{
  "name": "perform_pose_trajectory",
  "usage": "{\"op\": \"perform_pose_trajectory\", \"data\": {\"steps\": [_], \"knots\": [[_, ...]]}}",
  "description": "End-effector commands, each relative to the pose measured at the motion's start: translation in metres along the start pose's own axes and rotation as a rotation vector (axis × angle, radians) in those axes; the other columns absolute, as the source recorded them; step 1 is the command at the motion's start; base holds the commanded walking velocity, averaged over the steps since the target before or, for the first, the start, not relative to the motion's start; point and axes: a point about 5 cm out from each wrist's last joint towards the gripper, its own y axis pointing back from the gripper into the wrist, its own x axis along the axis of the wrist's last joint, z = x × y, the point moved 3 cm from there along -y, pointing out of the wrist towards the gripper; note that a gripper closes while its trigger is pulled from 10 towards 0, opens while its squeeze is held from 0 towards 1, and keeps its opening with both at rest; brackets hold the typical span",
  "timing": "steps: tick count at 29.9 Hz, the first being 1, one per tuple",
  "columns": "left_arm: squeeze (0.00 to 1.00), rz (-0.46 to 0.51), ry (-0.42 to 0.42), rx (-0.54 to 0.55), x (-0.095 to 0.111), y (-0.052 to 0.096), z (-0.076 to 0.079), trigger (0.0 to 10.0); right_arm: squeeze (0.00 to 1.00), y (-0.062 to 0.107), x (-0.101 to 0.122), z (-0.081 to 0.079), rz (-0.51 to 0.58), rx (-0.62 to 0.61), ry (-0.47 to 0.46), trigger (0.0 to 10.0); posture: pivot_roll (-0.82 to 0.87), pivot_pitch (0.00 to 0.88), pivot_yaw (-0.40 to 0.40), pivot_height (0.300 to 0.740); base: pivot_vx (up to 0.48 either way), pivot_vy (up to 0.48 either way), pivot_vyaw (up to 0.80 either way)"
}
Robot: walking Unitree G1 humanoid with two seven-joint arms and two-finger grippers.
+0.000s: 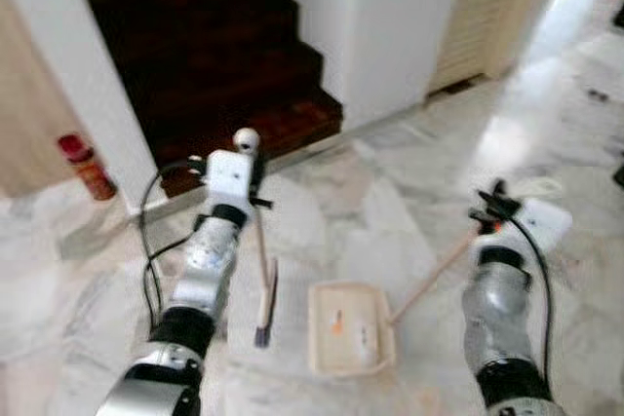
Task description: Sweep floor
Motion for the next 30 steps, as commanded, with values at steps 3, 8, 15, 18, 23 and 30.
{"op": "perform_pose_trajectory", "data": {"steps": [3, 8, 15, 18, 23, 30], "knots": [[0.00, 0.053, -0.021, -0.020, 0.0140, -0.0060, 0.0053, 10.0, 0.00, -0.0048, 0.0131, 0.0061, 0.049, -0.025, -0.026, 10.0, 0.08, 0.012, -0.019, 0.740, 0.000, 0.000, 0.79], [0.00, 0.053, -0.022, -0.017, 0.0143, -0.0049, 0.0042, 10.0, 0.00, -0.0037, 0.0121, 0.0062, 0.046, -0.025, -0.025, 10.0, 0.08, 0.013, -0.020, 0.740, 0.000, 0.000, 0.79], [0.00, 0.053, -0.023, -0.017, 0.0138, -0.0038, 0.0043, 10.0, 0.00, -0.0039, 0.0120, 0.0058, 0.045, -0.023, -0.028, 10.0, 0.08, 0.003, -0.018, 0.740, 0.000, 0.000, 0.79], [0.00, 0.053, -0.020, -0.022, 0.0135, -0.0032, 0.0058, 10.0, 0.00, -0.0037, 0.0121, 0.0061, 0.046, -0.023, -0.028, 10.0, 0.08, 0.000, -0.019, 0.740, 0.000, 0.000, 0.79], [0.00, 0.052, -0.017, -0.023, 0.0131, -0.0027, 0.0064, 10.0, 0.00, -0.0043, 0.0124, 0.0083, 0.045, -0.028, -0.031, 10.0, 0.08, 0.000, -0.018, 0.740, 0.000, 0.000, 0.55], [0.00, 0.049, -0.015, -0.023, 0.0121, -0.0015, 0.0069, 10.0, 0.00, -0.0039, 0.0109, 0.0084, 0.032, -0.028, -0.057, 10.0, 0.08, 0.000, -0.018, 0.740, 0.000, 0.000, 0.00]]}}
